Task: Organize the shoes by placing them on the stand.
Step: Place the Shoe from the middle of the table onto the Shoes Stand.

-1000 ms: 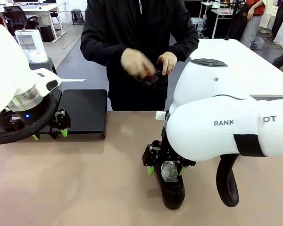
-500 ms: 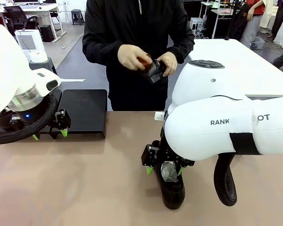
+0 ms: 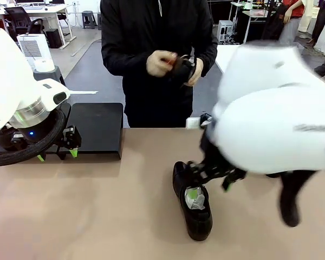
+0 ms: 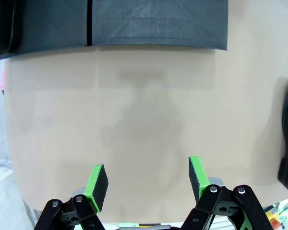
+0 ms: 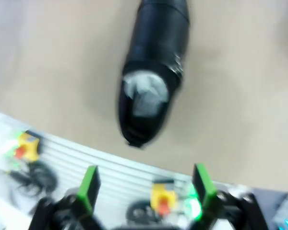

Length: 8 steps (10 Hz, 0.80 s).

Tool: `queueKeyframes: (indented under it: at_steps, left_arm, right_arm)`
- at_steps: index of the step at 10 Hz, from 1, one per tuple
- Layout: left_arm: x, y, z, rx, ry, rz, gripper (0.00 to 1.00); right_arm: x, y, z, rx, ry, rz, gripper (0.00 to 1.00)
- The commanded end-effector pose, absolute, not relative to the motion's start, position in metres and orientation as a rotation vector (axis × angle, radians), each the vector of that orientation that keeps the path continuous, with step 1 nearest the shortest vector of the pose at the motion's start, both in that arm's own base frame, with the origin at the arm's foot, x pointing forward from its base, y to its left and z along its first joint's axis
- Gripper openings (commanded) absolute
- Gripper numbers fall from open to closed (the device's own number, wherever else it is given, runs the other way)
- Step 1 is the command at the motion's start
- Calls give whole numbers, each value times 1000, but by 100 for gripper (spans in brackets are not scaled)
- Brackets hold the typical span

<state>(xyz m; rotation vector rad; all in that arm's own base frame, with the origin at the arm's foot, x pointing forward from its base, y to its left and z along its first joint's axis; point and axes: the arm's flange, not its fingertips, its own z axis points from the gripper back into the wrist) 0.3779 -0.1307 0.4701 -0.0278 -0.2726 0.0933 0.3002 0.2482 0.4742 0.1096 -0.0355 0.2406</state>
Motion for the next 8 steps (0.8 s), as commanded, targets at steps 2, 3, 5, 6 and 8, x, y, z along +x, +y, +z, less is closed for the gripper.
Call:
queueKeyframes:
  at_steps: [2,3,5,6,8]
  left_arm:
    - [359,-167,473,-129,-253,149,87]
    - [346,-209,468,-257,-218,256,87]
    - [329,-270,447,-206,-109,159,87]
    - [343,-212,466,-208,-190,190,87]
    - [343,-212,466,-208,-190,190,87]
  right_arm:
    - [306,140,507,37,-114,166,100]
    - [322,110,494,83,-57,115,100]
    - [337,86,473,128,4,-61,100]
    - [312,95,502,85,-65,85,100]
    - [327,72,479,96,-9,18,100]
